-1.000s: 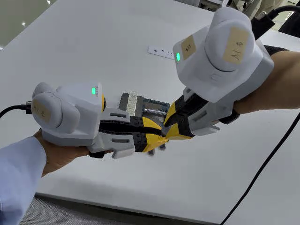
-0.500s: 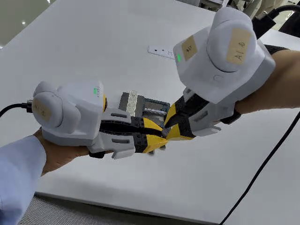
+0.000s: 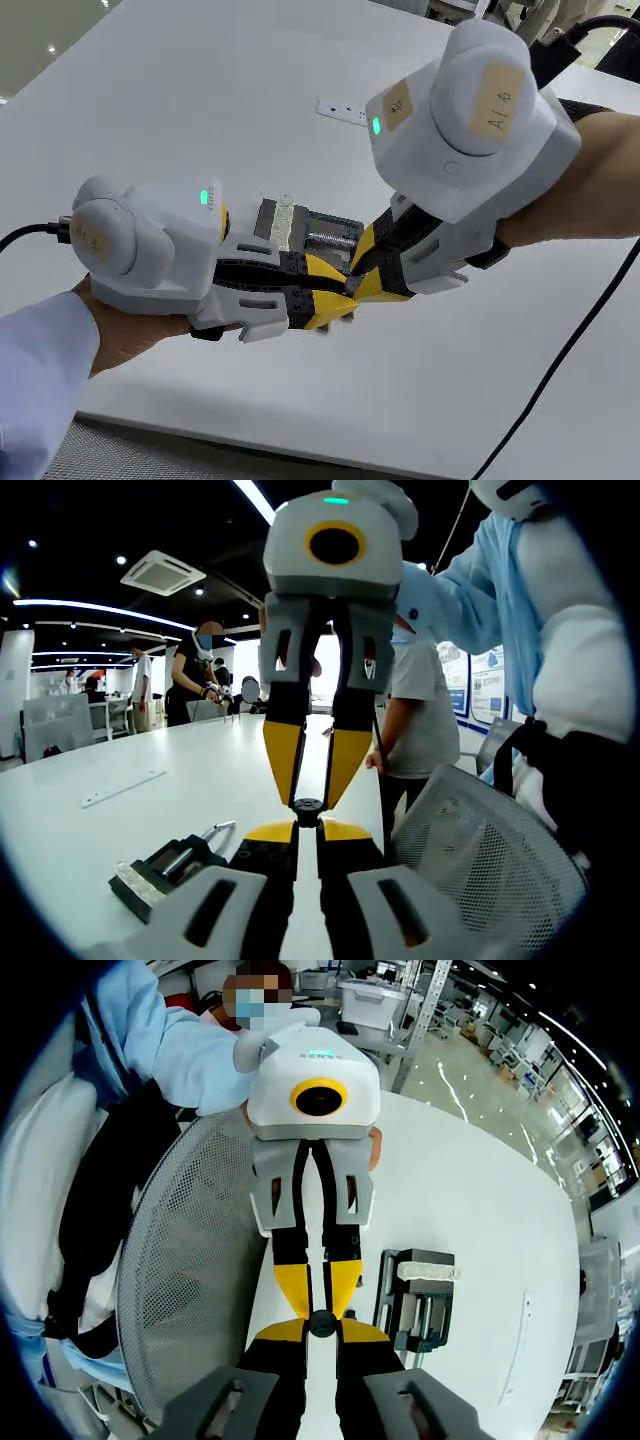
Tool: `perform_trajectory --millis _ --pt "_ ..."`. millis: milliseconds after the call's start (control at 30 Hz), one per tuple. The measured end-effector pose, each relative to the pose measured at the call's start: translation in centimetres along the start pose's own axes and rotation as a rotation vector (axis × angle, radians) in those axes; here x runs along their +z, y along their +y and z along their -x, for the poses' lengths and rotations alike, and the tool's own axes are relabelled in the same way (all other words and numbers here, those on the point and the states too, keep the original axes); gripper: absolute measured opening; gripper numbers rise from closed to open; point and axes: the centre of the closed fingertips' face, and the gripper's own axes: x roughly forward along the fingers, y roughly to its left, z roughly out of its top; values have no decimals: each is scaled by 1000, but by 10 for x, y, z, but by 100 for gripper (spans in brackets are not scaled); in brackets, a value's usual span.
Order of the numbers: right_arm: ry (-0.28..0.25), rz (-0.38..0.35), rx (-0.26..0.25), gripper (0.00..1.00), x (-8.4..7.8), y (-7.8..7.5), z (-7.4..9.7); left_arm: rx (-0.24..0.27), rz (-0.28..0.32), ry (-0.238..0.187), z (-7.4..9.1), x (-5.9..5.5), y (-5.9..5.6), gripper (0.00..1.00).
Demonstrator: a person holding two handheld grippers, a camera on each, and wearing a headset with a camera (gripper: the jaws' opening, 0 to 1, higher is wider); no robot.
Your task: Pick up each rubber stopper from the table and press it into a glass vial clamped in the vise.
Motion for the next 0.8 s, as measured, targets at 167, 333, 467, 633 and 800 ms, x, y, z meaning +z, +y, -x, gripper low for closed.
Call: perform_trajectory --millis 167,333,467,633,800 --pt "1 -5 3 6 0 0 0 1 -2 2 0 -1 0 1" --pt "-6 -18 4 6 0 -1 0 10 4 -3 0 0 2 5" --pt "-13 -28 -5 6 1 -8 0 33 10 3 4 -1 8 10" --pt "-5 -31 -10 6 -1 -12 -2 69 10 27 11 -7 16 18" --pt "-5 -38 -21 6 -2 -20 -4 110 22 53 21 -16 26 27"
